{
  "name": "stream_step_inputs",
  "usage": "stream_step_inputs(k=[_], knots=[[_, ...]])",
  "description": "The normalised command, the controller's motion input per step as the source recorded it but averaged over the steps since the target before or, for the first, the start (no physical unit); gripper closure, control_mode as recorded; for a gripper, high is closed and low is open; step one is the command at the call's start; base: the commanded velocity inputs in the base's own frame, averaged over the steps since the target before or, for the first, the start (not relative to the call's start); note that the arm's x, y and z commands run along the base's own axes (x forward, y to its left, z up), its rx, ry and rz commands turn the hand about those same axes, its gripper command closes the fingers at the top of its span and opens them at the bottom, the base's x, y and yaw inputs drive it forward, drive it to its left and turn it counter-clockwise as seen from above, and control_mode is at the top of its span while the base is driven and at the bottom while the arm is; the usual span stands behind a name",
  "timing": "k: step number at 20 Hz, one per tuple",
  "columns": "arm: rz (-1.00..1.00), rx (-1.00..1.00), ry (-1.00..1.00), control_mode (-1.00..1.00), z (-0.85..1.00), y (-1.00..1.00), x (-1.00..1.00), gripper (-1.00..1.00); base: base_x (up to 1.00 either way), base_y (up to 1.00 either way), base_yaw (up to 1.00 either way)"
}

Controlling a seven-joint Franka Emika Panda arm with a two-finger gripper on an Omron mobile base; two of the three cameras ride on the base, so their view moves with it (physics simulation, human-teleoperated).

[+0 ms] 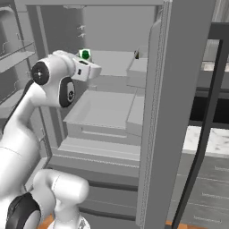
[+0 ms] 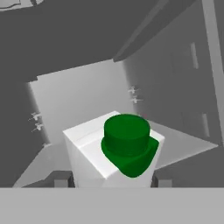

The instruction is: Take out the milk from the fridge and place it on the tray on the counter. Then take the sugar cube near the tray and place it in the tray.

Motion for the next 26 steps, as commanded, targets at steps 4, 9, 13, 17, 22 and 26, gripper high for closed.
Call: stream_step_inputs(k=[4, 9, 13, 17, 22, 26], knots=[[0.04, -0.04, 0.32, -1.0, 0.01, 0.0, -0.6, 1.0, 0.0, 0.0, 0.0], [0.01, -0.06, 0.46, -1.0, -0.01, 0.09, -0.33, 1.0, 0.0, 0.0, 0.0], [0.01, -0.05, 0.16, -1.0, -0.36, 0.11, -0.42, 1.0, 0.0, 0.0, 0.0], [0.04, 0.0, 0.0, -1.0, -0.6, 0.03, -0.47, 1.0, 0.0, 0.0, 0.0], [0.06, 0.0, 0.07, -1.0, -0.58, 0.0, -0.26, 1.0, 0.0, 0.0, 0.0], [0.09, 0.0, 0.01, -1.0, -0.44, 0.0, -0.06, 1.0, 0.0, 0.0, 0.0]])
